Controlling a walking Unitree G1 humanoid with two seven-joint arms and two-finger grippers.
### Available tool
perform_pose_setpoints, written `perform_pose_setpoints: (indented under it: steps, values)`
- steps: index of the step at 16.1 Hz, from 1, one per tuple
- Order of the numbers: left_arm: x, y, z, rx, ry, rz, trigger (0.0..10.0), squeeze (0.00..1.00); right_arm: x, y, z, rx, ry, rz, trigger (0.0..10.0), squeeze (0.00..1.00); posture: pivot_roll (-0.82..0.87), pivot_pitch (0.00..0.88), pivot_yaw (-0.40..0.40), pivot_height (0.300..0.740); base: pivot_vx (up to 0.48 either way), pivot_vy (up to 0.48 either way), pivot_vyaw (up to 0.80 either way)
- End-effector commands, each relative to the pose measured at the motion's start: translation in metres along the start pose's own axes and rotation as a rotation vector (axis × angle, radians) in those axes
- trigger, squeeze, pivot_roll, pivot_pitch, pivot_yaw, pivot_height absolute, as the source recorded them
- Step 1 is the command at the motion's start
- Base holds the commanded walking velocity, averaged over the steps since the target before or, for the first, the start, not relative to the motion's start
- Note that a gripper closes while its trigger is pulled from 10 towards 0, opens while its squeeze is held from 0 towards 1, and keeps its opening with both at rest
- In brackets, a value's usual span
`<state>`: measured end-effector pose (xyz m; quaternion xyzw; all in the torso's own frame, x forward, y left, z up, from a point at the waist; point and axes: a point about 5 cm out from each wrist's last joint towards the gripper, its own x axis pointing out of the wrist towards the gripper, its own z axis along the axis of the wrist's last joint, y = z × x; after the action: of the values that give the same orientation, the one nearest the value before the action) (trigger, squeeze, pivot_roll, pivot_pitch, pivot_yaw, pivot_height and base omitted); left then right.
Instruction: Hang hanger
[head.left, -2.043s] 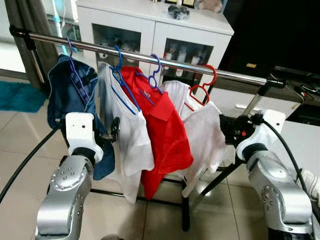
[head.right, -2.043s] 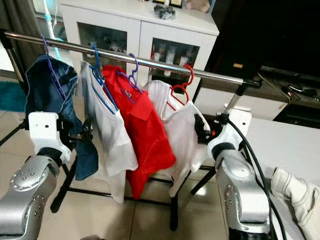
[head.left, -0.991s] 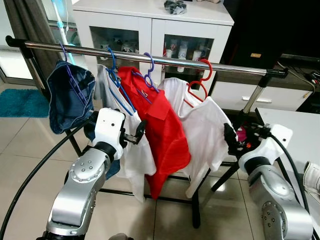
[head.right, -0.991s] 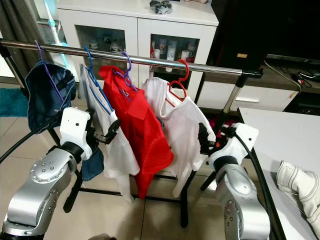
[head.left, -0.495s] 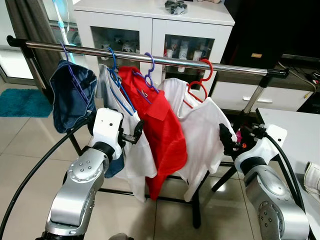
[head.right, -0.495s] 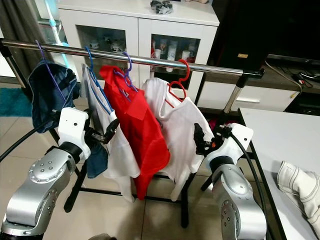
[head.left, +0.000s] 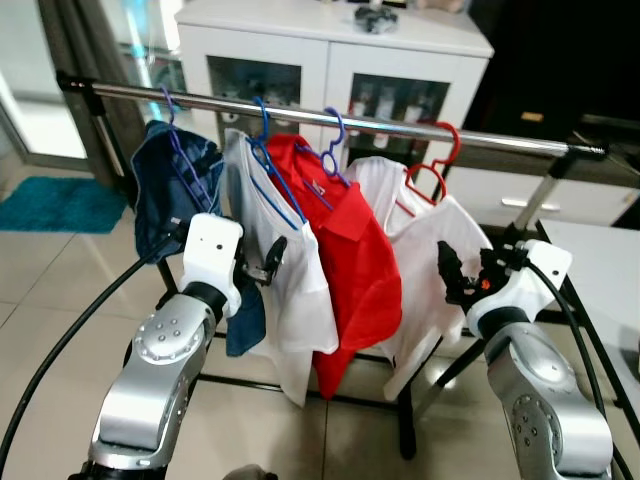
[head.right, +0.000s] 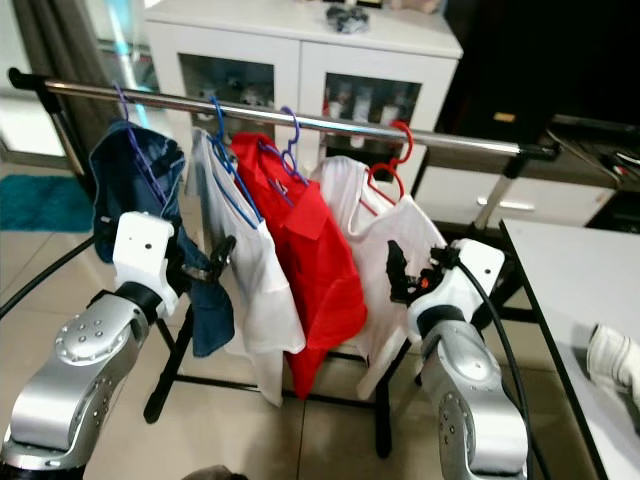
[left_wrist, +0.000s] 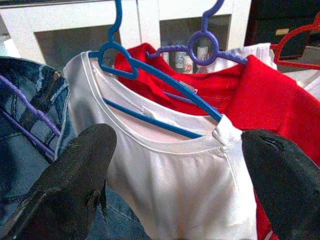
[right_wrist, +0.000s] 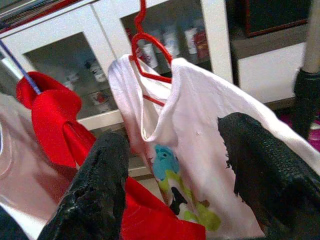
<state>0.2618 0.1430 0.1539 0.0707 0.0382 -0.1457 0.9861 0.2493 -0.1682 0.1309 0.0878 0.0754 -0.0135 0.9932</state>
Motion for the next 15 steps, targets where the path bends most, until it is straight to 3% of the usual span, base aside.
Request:
perform_pose_setpoints:
  steps: [1, 15]
  values:
    - [0.0009, 0.0, -0.0009, 0.007, 0.016, -0.003, 10.0, 0.0, 0.0001, -0.0016, -0.0017, 0.0, 0.007, -0.012, 10.0, 0.0, 0.05, 0.0, -0.032, 0.74, 0.0, 0.292, 0.0]
    - [0.0004, -0.0012, -0.0005, 0.011, 0.027, 0.0, 10.0, 0.0, 0.0041, -0.0017, -0.0029, -0.001, 0.023, -0.023, 10.0, 0.0, 0.06, 0.0, -0.048, 0.74, 0.0, 0.292, 0.0]
